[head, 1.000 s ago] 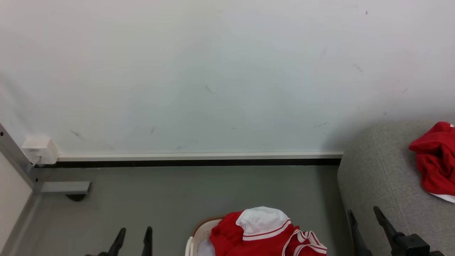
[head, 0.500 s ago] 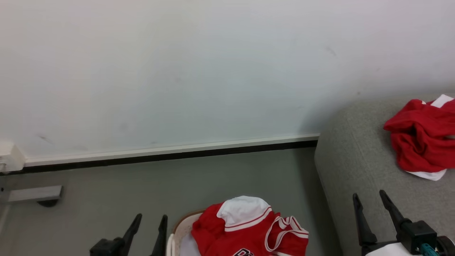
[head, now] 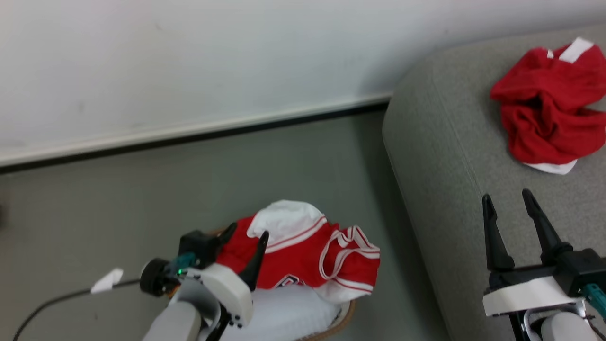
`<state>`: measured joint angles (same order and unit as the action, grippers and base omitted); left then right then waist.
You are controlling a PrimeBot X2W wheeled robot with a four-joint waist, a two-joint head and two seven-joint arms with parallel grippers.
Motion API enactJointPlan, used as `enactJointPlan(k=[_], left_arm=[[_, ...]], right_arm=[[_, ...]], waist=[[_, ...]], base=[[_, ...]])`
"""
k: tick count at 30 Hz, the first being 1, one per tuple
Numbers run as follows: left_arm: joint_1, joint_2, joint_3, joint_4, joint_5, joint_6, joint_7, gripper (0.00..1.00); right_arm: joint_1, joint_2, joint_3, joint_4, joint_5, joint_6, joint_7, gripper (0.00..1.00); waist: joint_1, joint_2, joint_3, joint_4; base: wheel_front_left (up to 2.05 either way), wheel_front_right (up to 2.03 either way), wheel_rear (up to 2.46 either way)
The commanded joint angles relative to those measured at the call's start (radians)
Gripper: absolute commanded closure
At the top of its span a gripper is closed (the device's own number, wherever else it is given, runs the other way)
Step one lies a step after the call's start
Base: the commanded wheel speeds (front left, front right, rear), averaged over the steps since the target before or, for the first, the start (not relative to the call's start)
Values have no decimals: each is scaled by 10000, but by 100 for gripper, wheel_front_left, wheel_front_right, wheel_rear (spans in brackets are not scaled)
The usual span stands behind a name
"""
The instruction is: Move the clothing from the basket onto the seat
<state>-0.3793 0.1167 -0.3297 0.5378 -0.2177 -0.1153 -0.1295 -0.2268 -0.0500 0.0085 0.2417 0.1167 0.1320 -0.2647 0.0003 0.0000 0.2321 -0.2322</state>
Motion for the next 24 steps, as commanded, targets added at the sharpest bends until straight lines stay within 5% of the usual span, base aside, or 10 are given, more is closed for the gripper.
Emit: enactJointPlan(k=[1,9,24], left_arm=[[-431,45,-8,280,29,-45,89,0],[-2302,-7,-905,2395,390,-135,752,0],[-4918,279,-3447,5063,588,-137,-13,0]], right_arm=[[-225,-13,49,-166,79,-25,8,0],[-995,-11,383,-1130,229,-26,8,0],[-1977,-14,463,-2853,45,-26,7,0]], waist=[[-3,0,1022,-430],[-3,0,2656,-451],[-3,0,5181,-304]], base=[[0,0,0],[0,0,0],[0,0,0]])
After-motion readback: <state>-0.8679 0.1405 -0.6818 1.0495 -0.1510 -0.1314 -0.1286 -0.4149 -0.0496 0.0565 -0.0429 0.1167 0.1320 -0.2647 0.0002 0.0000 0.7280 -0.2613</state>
